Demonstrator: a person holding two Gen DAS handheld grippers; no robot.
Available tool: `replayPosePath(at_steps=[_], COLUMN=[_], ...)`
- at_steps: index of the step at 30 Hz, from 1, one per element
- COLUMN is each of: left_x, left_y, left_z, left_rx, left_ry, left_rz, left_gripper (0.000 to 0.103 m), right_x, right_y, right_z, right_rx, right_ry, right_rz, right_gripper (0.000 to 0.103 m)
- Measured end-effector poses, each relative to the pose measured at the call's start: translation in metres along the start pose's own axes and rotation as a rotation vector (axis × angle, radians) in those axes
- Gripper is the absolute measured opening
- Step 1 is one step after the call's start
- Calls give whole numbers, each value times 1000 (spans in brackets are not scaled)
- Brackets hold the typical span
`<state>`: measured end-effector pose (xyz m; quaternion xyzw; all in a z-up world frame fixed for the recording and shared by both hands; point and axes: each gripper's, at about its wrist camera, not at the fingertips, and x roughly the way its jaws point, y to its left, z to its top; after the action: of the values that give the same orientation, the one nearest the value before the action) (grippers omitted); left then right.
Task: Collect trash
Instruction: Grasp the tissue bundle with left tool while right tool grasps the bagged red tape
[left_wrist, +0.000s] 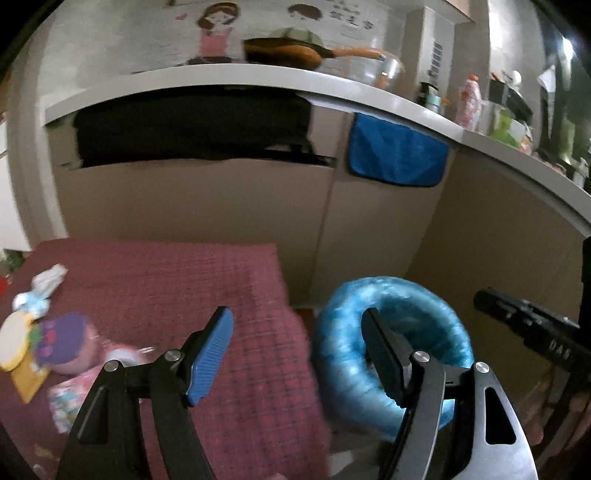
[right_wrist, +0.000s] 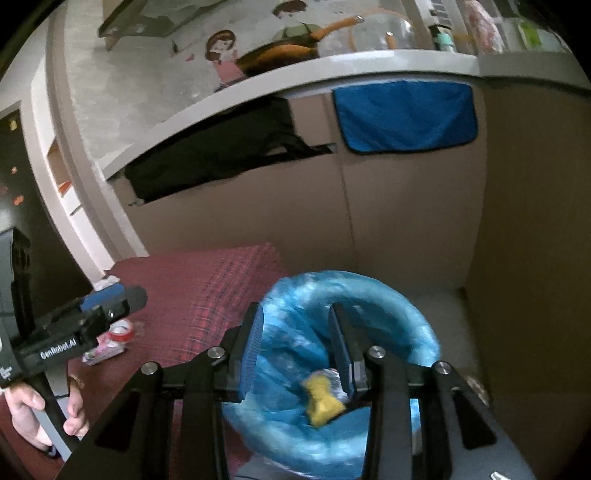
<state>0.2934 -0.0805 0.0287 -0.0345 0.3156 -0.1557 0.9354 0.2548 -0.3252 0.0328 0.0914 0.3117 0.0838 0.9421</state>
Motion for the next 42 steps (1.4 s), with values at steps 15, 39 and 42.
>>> replayPosePath(at_steps=[15,39,42], left_x=[-80,-93,-86], left_y=[177,268,266], left_z=[-50,-110,-109], left_rx=[-147,-298,-310], left_ry=[-24,60,70], left_rz=[264,222,208], left_gripper=[71,70,70], right_x=[48,191,182], right_y=[162,294,285], right_z=[-13,-60,-52], right_rx=[-258,-499,-480], right_ry=[84,323,307], right_rz=[196,156,167], right_gripper=[37,34,25])
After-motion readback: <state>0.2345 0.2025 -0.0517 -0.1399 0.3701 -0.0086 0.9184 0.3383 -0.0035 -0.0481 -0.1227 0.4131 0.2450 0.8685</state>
